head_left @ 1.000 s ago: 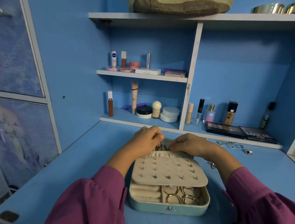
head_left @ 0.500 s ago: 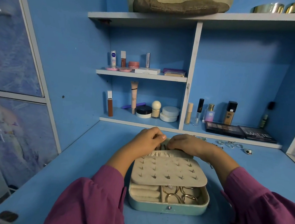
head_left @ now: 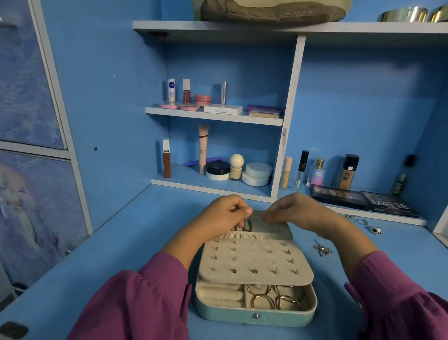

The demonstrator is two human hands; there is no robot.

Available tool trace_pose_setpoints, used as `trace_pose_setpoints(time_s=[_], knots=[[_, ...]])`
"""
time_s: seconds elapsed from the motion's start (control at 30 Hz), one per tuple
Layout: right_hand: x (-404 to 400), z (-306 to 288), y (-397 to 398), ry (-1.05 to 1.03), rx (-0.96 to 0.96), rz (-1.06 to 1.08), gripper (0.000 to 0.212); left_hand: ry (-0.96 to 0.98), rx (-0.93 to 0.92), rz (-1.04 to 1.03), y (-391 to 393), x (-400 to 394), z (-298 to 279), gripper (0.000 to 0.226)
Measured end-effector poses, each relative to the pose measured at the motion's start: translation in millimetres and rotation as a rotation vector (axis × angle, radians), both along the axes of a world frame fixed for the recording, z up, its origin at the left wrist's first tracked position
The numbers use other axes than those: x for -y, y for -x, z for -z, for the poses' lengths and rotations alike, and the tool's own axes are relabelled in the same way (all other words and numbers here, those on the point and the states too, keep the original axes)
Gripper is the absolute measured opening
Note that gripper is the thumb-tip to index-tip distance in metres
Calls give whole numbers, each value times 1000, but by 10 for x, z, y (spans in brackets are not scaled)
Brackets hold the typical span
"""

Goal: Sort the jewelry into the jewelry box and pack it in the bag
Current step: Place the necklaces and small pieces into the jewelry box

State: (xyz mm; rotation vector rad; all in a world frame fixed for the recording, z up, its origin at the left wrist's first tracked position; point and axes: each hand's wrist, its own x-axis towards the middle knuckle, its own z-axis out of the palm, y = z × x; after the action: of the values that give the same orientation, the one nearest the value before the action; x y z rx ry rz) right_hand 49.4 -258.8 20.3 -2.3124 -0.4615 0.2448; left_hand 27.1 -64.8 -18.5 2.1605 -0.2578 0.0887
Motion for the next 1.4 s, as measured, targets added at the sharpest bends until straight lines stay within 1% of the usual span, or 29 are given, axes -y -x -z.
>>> trace_pose_setpoints(time_s=[0.1,0.17,0.27,0.43,0.6,0.83,0.97,1.03,1.07,1.13,1.2,1.3,1.33,1.4], knots=[[219,-62,-96,-55,79,130,12,51,5,-22,-11,-14,-11,13],[367,-30,-199,-29,123,259,11,76,7,-35,-14,-19,-24,13],[527,58,-318,70,148,417,14,108,12,-49,-32,-22,-34,11],[660,265,-474,314,204,589,15,138,23,-59,-49,-13,-41,10],[586,340,-425,474,171,581,7,144,24,-55,-47,-4,-45,9],[512,357,-385,548,238,562,8,241,15,-43,-50,46,-106,11],[489,356,-362,573,270,545,13,284,15,-33,-81,121,-135,9],[499,355,-362,535,240,552,17,297,8,-31,-100,150,-136,9],[510,350,-375,477,220,560,21,302,3,-32,-107,155,-135,9],[537,315,-396,266,194,581,27,311,-12,-41,-119,149,-124,10],[560,233,-383,39,193,569,27,317,-26,-50,-123,144,-114,11],[548,66,-291,-260,129,431,25,309,-44,-53,-123,162,-116,12],[527,11,-254,-328,99,385,24,314,-46,-52,-119,165,-121,12],[461,-101,-176,-390,76,300,22,336,-41,-33,-108,162,-132,12]])
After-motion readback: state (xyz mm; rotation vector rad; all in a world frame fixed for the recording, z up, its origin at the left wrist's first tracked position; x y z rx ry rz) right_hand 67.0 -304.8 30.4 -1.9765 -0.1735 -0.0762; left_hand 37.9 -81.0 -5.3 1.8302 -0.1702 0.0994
